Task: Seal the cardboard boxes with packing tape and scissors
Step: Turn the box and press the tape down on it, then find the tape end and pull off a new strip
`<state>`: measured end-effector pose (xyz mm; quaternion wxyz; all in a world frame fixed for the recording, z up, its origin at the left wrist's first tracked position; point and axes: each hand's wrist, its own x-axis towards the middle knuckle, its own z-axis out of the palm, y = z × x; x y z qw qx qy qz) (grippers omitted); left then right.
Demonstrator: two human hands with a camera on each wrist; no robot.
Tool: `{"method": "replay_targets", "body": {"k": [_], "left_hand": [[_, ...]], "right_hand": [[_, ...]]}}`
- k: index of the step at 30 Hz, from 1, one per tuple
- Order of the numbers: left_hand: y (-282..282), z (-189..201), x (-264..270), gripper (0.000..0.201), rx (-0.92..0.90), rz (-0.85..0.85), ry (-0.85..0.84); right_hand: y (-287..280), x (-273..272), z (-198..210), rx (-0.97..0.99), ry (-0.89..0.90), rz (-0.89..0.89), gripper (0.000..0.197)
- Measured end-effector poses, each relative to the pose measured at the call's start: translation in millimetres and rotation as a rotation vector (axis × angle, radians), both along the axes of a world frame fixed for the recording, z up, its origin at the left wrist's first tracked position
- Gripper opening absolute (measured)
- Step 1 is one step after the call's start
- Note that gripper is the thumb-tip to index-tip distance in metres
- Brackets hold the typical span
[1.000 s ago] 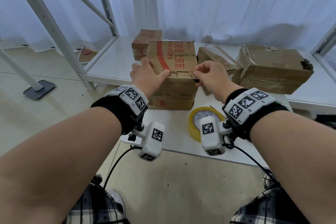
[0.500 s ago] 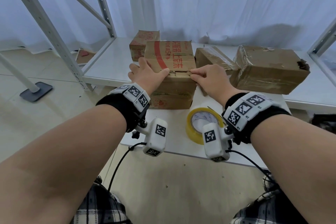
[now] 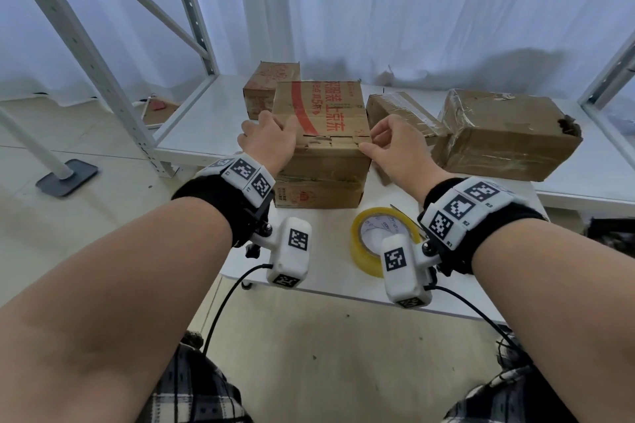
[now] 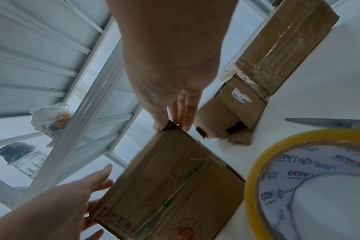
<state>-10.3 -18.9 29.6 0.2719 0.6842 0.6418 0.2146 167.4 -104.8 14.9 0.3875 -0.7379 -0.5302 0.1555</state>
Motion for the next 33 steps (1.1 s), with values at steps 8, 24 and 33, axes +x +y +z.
{"method": "replay_targets", "body": {"k": [8, 24, 33], "left_hand": [[-29, 15, 2, 0.030, 0.286, -0.261, 0.126], [-124, -56, 66, 0.056, 0.149, -1.117, 0.857], [-110, -46, 50, 0.028, 0.024, -1.087, 0.668]], "right_hand": [[-19, 3, 3, -0.050, 0.059, 0.002, 0.017], [-124, 27, -39, -0.392, -0.095, -0.042, 0.022], [-134, 28, -49, -0.571, 0.128, -0.014, 0.055]]}}
